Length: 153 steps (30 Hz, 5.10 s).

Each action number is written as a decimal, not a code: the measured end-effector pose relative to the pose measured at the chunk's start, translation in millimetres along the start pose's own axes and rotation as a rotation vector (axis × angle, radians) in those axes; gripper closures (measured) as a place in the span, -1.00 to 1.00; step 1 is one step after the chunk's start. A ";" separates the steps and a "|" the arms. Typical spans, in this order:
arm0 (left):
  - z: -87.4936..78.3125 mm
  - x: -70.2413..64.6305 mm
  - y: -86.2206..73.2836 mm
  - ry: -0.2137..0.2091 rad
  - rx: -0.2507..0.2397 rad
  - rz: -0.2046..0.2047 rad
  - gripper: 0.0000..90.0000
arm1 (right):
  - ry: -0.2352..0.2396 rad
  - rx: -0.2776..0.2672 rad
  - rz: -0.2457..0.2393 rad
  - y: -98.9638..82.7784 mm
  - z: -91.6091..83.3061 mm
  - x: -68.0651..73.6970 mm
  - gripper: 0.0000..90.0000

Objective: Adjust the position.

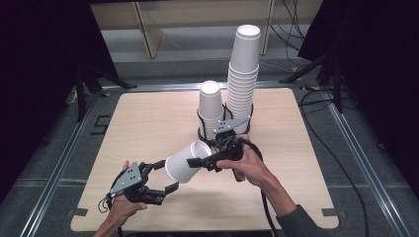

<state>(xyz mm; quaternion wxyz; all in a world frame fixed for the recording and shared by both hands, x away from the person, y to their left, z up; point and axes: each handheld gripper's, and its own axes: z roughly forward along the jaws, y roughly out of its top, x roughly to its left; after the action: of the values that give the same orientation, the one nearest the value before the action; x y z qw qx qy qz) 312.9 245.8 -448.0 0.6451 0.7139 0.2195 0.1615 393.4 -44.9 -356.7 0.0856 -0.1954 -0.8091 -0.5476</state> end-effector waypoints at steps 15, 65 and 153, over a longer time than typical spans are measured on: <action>2.9 -2.3 1.4 0.079 -0.007 0.037 -1.00 | 0.083 -0.024 0.016 -1.1 7.4 0.7 -0.45; 2.1 -7.5 -1.3 -0.070 0.255 0.159 -0.63 | -0.070 0.368 -0.343 -7.9 15.8 21.2 -0.63; 5.3 -11.6 2.4 -0.154 0.254 0.072 -0.65 | -0.091 0.592 -0.612 -26.5 50.2 39.2 -0.57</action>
<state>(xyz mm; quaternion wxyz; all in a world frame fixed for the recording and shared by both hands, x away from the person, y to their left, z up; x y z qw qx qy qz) 306.0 235.0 -445.6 0.5585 0.8073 0.1623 0.1001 350.7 1.4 -384.8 -0.0643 0.0628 -0.9549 -0.2829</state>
